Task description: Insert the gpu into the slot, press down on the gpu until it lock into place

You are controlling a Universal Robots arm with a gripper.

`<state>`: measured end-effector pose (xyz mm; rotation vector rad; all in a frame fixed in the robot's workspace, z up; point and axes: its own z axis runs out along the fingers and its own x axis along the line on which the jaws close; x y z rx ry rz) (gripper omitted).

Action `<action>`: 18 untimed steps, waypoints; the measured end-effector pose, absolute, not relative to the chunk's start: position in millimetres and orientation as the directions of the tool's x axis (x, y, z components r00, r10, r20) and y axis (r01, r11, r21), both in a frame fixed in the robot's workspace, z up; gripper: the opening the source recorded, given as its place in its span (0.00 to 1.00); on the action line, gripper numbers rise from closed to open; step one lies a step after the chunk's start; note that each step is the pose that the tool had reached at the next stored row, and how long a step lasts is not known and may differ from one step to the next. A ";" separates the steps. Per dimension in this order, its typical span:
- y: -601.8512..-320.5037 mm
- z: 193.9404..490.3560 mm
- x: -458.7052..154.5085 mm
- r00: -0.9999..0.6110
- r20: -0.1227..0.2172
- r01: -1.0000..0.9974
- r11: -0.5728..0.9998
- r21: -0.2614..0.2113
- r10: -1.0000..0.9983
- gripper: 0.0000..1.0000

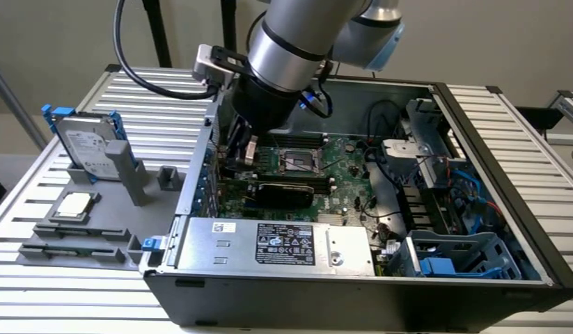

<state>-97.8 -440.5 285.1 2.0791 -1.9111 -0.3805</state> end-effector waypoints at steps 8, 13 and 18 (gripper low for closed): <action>-440.5 287.2 -99.6 0.084 0.001 -0.915 -0.076 0.397 -0.996 0.11; -440.4 287.0 -101.0 0.062 0.002 -0.917 -0.056 0.395 -0.998 0.11; -440.0 286.3 -102.6 0.038 0.002 -0.921 -0.034 0.389 -0.999 0.11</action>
